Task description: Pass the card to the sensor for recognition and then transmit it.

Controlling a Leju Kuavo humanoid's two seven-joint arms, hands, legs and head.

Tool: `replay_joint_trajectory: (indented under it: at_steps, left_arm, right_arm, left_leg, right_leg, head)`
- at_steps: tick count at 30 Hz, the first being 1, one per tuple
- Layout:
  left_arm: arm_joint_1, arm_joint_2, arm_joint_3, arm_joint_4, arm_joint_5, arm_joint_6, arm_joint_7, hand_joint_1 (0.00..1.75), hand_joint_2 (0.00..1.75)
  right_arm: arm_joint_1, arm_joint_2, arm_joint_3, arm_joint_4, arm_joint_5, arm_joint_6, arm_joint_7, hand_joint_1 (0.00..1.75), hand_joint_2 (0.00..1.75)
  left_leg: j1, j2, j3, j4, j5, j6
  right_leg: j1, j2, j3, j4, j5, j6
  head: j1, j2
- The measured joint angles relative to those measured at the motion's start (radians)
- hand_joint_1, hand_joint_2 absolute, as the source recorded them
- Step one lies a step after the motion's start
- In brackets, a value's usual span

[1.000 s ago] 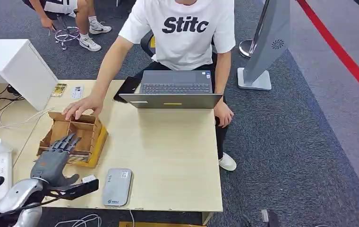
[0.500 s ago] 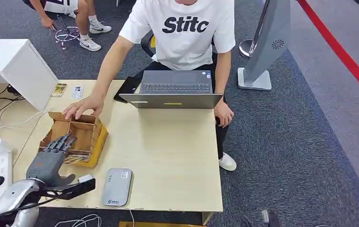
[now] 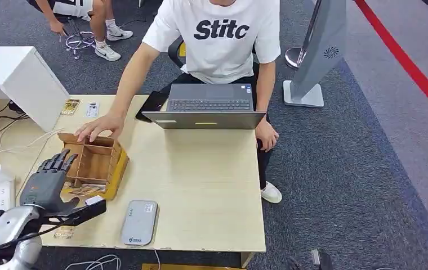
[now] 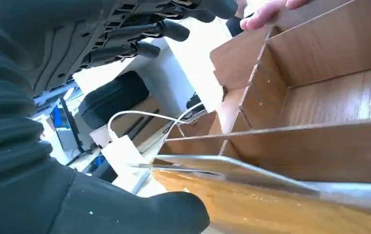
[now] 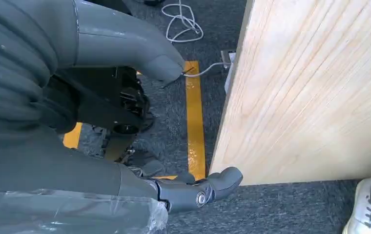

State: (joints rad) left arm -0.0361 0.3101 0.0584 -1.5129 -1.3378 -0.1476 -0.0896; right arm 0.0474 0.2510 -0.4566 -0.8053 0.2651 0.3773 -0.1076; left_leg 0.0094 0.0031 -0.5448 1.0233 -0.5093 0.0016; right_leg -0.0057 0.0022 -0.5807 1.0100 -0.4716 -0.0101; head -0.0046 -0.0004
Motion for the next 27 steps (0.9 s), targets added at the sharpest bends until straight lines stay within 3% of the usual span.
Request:
replay_joint_trajectory:
  at_steps: [1, 2, 6, 27]
  left_arm:
    - [-0.004, -0.002, 0.002, 0.003, -0.002, 0.0, 0.0, 1.31, 1.75]
    - [-0.006, -0.003, 0.002, 0.006, -0.004, -0.001, 0.0, 1.75, 1.75]
    - [-0.007, -0.005, 0.003, 0.019, 0.005, -0.026, -0.01, 1.75, 1.75]
    - [-0.008, -0.002, 0.003, 0.066, 0.018, -0.031, -0.02, 1.75, 1.75]
  right_arm:
    - [0.0, 0.0, 0.0, 0.0, 0.0, 0.0, 0.0, 0.0, 1.75]
    - [0.0, 0.0, 0.0, 0.0, 0.0, 0.001, 0.0, 0.0, 1.75]
    - [0.0, 0.0, 0.0, 0.0, 0.001, 0.004, 0.0, 0.0, 1.75]
    - [-0.006, 0.0, 0.0, 0.006, -0.001, 0.006, -0.009, 0.0, 1.75]
  left_leg:
    - [0.0, 0.0, 0.0, 0.0, 0.0, 0.0]
    - [0.0, 0.0, 0.0, 0.0, 0.0, 0.0]
    - [0.0, 0.0, 0.0, 0.0, 0.0, 0.0]
    - [0.0, 0.0, 0.0, 0.0, 0.0, 0.0]
  right_leg:
    - [0.0, 0.0, 0.0, 0.0, 0.0, 0.0]
    - [0.0, 0.0, 0.0, 0.0, 0.0, 0.0]
    - [0.0, 0.0, 0.0, 0.0, 0.0, 0.0]
    - [0.0, 0.0, 0.0, 0.0, 0.0, 0.0]
  head:
    - [0.0, 0.0]
    - [0.0, 0.0]
    - [0.0, 0.0]
    - [0.0, 0.0]
